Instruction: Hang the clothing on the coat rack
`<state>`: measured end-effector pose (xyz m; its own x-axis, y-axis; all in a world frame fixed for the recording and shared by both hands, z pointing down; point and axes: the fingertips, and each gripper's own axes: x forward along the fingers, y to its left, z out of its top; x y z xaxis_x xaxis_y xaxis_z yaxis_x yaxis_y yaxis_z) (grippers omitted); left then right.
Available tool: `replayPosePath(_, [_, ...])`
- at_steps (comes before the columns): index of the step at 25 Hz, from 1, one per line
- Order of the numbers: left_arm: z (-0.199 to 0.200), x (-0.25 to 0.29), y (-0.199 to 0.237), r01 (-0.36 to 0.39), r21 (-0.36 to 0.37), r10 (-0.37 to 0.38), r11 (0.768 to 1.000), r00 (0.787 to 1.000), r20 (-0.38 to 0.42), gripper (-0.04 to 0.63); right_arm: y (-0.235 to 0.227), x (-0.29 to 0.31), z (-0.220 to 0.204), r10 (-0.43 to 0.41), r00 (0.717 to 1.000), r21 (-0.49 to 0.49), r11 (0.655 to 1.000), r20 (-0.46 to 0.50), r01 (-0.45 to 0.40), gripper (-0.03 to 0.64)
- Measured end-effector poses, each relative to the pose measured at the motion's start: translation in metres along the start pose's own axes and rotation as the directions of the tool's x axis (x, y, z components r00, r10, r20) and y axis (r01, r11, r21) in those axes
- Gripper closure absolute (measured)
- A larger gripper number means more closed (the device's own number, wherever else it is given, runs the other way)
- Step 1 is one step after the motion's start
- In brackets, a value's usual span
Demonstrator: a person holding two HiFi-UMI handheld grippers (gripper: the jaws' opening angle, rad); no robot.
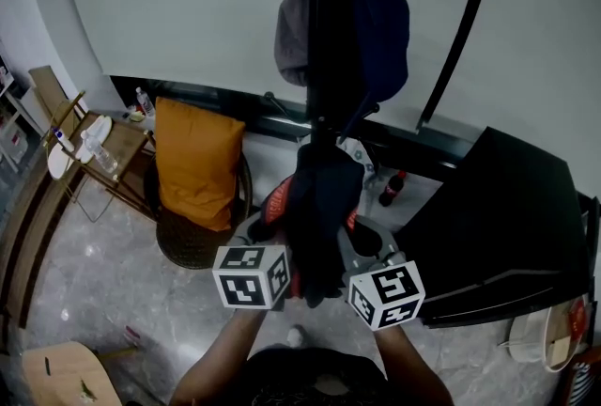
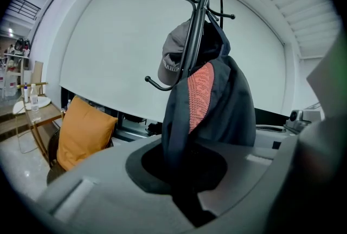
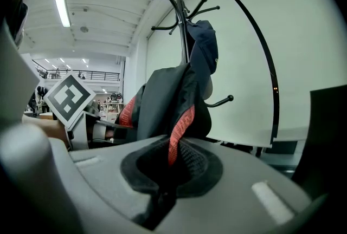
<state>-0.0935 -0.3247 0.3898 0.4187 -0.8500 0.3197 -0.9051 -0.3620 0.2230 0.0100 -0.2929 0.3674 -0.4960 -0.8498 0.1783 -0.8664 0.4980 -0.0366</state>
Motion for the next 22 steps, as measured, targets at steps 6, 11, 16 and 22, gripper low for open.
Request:
replayPosePath(6, [0.002,0.015,0.006,0.021,0.006,-0.021,1.0,1.0,-0.006,0.577,-0.005,0.01,-0.002,-0.019,1.0,0.0,1.0,0.003,0.019,0.6])
replayPosePath(11, [0.002,0.024,0.013,0.029,0.005,-0.029,1.0,1.0,-0.01,0.577,-0.004,0.019,-0.005,-0.021,1.0,-0.001,1.0,0.001,0.021,0.598])
replayPosePath(16, [0.003,0.032,0.016,0.037,0.012,-0.036,0.999,0.999,-0.015,0.577,-0.005,0.026,-0.005,-0.02,1.0,-0.004,1.0,0.0,0.02,0.598])
replayPosePath(22, [0.003,0.042,0.018,0.043,0.02,-0.042,0.999,0.999,-0.017,0.577,-0.007,0.033,-0.007,-0.016,1.0,-0.007,1.0,0.004,0.017,0.598])
